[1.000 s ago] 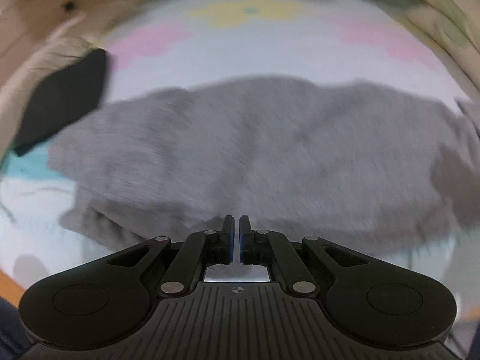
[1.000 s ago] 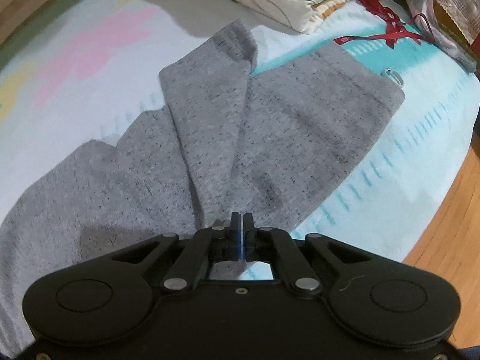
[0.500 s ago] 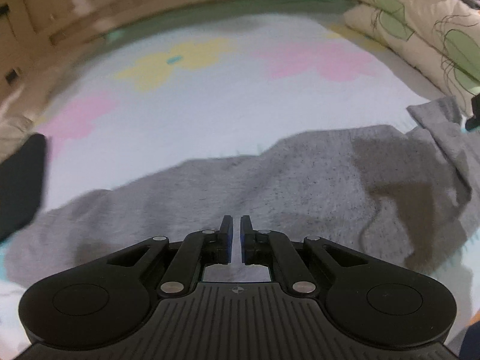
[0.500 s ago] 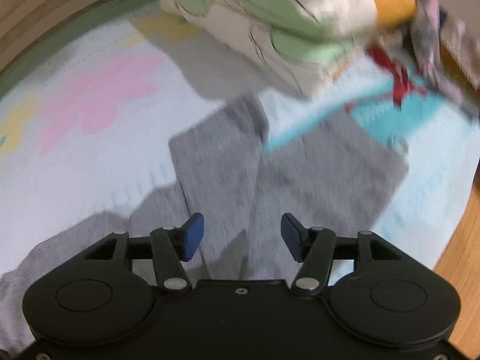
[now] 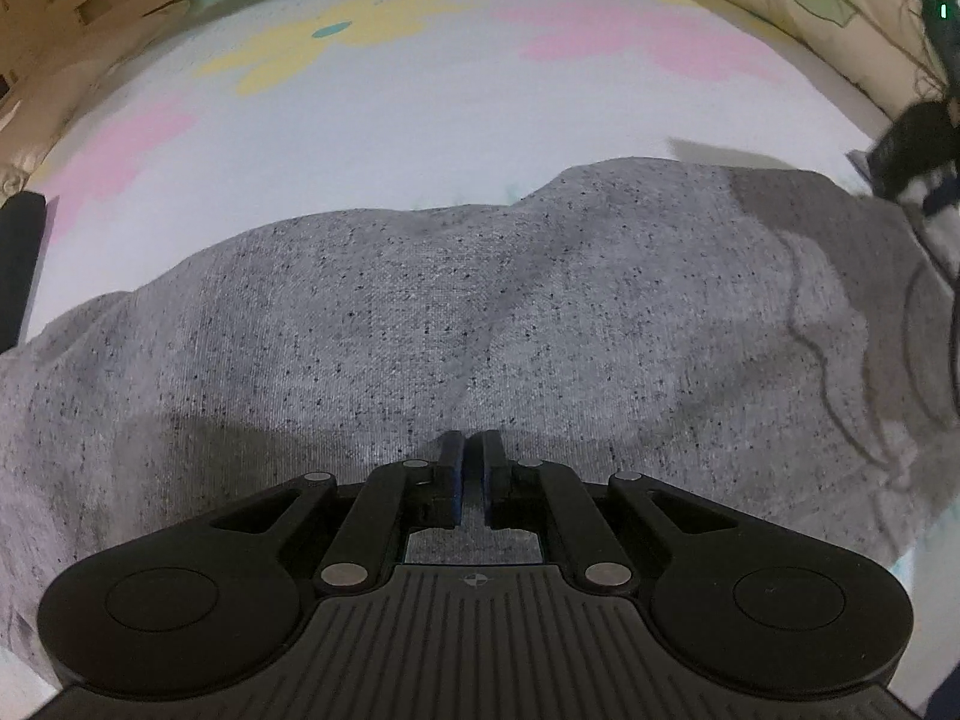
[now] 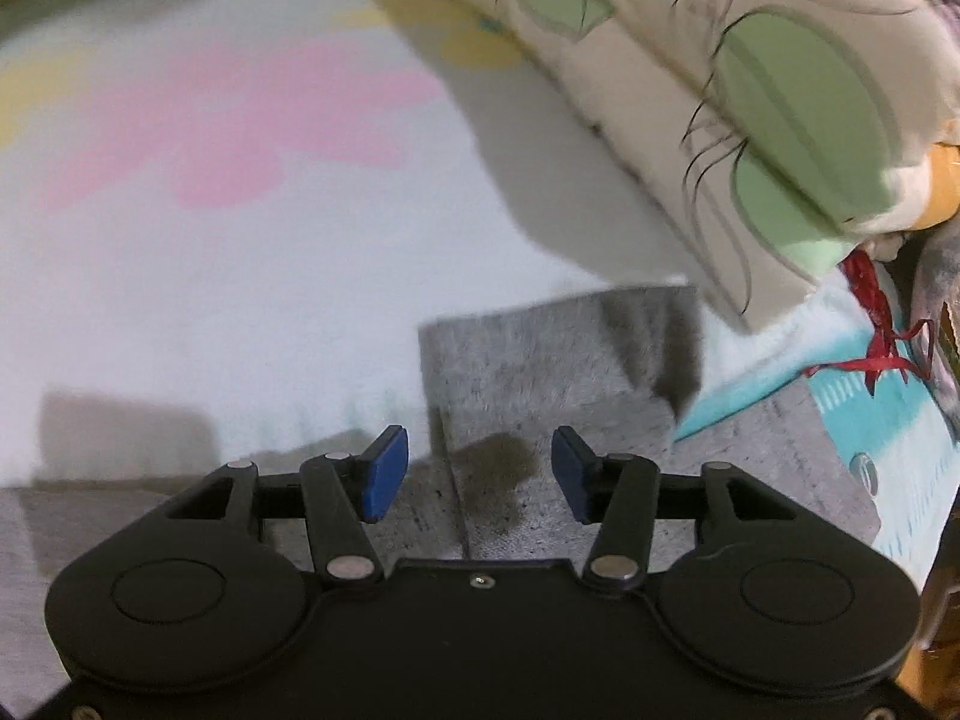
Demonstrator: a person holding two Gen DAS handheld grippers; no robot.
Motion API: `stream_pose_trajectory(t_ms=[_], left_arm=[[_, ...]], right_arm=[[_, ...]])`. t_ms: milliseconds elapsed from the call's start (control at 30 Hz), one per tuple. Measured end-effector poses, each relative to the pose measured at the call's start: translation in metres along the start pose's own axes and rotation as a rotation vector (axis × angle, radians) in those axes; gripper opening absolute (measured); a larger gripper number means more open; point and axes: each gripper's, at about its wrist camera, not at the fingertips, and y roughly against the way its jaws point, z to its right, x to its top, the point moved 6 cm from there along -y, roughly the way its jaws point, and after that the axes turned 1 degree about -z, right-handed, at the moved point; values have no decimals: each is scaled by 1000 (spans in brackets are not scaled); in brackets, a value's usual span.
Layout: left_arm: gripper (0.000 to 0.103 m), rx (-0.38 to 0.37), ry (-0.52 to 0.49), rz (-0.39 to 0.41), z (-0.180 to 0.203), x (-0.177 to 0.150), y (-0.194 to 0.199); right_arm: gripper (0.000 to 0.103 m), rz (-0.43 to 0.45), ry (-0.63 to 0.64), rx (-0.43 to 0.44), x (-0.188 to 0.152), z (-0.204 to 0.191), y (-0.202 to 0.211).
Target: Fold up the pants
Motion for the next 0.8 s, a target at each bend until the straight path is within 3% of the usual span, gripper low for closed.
stream_pose_trajectory(t_ms=[67, 100, 133, 367, 400, 533, 700, 767, 800], left_arm=[[6, -2, 6, -7, -1, 1, 2], [6, -4, 7, -10, -1, 1, 2], [6, -6, 7, -12, -1, 0, 2], [7, -16, -16, -10, -7, 6, 13], [8, -14, -27, -8, -6, 5, 15], [12, -15, -88, 11, -1, -2, 23], [16, -13, -109, 21, 5, -8, 28], [16, -15, -122, 24, 7, -9, 30], [17, -18, -130, 25, 8, -10, 32]], right_arm=[[49, -38, -7, -20, -3, 3, -14], [37, -29, -20, -5, -3, 6, -13], [16, -32, -31, 6, -2, 10, -12], [16, -31, -163, 128, -8, 71, 34], [12, -30, -187, 145, -12, 84, 40], [10, -27, -257, 64, -25, 131, 46], [10, -114, -414, 87, -55, 177, 23], [14, -107, -424, 102, -57, 178, 24], [21, -101, -424, 106, -55, 178, 23]])
